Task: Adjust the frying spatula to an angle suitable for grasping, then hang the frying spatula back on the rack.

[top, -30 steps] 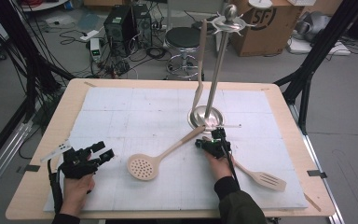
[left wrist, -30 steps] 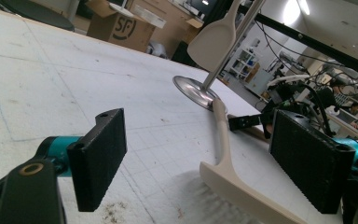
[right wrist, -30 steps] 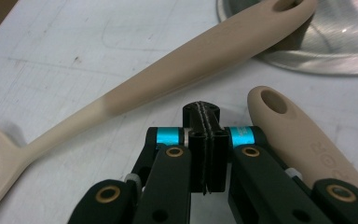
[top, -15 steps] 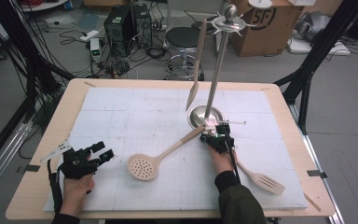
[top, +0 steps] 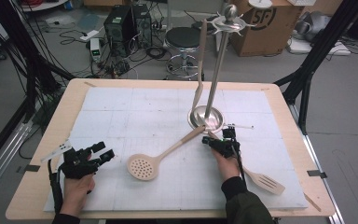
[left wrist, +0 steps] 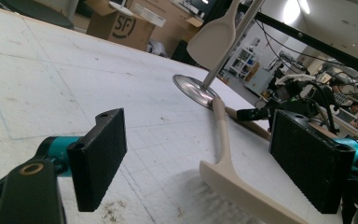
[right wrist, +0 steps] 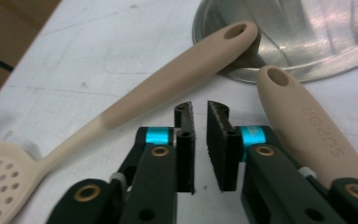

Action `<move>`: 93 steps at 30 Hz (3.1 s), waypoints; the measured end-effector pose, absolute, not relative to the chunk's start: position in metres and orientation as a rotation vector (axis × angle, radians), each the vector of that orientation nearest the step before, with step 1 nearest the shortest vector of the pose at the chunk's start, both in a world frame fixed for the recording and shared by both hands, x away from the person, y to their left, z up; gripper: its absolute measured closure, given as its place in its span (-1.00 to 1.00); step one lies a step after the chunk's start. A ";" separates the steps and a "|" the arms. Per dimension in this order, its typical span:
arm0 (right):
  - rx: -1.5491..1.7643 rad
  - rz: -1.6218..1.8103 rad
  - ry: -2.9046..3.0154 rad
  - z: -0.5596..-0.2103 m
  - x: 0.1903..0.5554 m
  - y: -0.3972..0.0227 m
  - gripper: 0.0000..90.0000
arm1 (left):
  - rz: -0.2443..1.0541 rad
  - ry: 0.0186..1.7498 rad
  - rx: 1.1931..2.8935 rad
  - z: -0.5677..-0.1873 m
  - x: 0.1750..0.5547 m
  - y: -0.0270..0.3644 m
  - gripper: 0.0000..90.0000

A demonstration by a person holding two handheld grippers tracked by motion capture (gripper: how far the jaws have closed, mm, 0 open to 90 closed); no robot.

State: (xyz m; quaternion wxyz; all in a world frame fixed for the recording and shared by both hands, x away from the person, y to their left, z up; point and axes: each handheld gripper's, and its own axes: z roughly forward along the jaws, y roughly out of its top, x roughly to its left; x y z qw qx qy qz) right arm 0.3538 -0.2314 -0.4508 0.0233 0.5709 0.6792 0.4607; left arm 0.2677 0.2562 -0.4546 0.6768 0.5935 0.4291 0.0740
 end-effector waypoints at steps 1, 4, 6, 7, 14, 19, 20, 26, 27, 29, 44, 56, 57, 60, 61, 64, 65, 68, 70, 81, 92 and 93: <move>1.765 1.446 2.097 -0.449 0.352 -0.233 0.61 | 0.168 0.965 1.335 -0.454 0.268 0.256 -0.57; 1.771 1.496 2.086 -0.446 0.349 -0.238 0.38 | 0.166 0.966 1.338 -0.454 0.268 0.256 -0.57; 1.772 1.526 2.080 -0.445 0.348 -0.241 0.28 | 0.170 0.965 1.340 -0.454 0.268 0.256 -0.57; 1.776 1.540 2.073 -0.444 0.347 -0.243 0.27 | 0.170 0.964 1.338 -0.454 0.268 0.256 -0.57; 1.812 1.595 2.074 -0.435 0.338 -0.253 0.03 | 0.168 0.964 1.338 -0.455 0.268 0.256 -0.57; 1.813 1.590 2.066 -0.425 0.329 -0.264 -0.19 | 0.164 0.963 1.337 -0.454 0.267 0.255 -0.57; 1.818 1.576 2.068 -0.423 0.328 -0.266 -0.24 | 0.164 0.962 1.337 -0.454 0.267 0.255 -0.57; 1.798 1.547 2.003 -0.410 0.318 -0.285 -0.30 | 0.164 0.964 1.338 -0.455 0.268 0.255 -0.57; 1.793 1.557 1.973 -0.408 0.316 -0.290 -0.30 | 0.165 0.963 1.341 -0.455 0.268 0.255 -0.57; 1.803 1.578 1.918 -0.404 0.311 -0.298 -0.30 | 0.167 0.965 1.341 -0.455 0.268 0.255 -0.57; 1.794 1.567 1.827 -0.387 0.293 -0.358 -0.28 | 0.162 0.953 1.343 -0.455 0.268 0.253 -0.57; 1.801 1.521 1.797 -0.382 0.268 -0.391 -0.28 | 0.143 0.941 1.356 -0.455 0.263 0.245 -0.57; 1.816 1.524 1.799 -0.382 0.265 -0.390 -0.28 | 0.144 0.938 1.361 -0.455 0.263 0.245 -0.57; 1.803 1.518 1.847 -0.385 0.262 -0.387 -0.28 | 0.145 0.935 1.362 -0.454 0.261 0.243 -0.57; 1.805 1.508 1.868 -0.385 0.261 -0.385 -0.28 | 0.144 0.937 1.362 -0.454 0.261 0.243 -0.57; 1.769 1.496 1.905 -0.385 0.262 -0.380 -0.28 | 0.144 0.942 1.358 -0.455 0.262 0.244 -0.57; 1.764 1.488 1.913 -0.385 0.263 -0.379 -0.27 | 0.144 0.944 1.360 -0.455 0.262 0.244 -0.57; 1.730 1.405 1.945 -0.385 0.265 -0.373 -0.25 | 0.146 0.945 1.360 -0.456 0.262 0.244 -0.57; 1.699 1.360 1.985 -0.386 0.266 -0.369 -0.25 | 0.145 0.947 1.361 -0.456 0.263 0.244 -0.57; 1.745 1.365 2.061 -0.397 0.275 -0.362 -0.26 | 0.146 0.947 1.364 -0.456 0.263 0.245 -0.57; 1.812 1.241 2.263 -0.406 0.298 -0.345 -0.25 | 0.146 0.951 1.357 -0.456 0.262 0.245 -0.57; 1.824 1.235 2.268 -0.408 0.300 -0.343 -0.25 | 0.147 0.951 1.358 -0.456 0.262 0.246 -0.57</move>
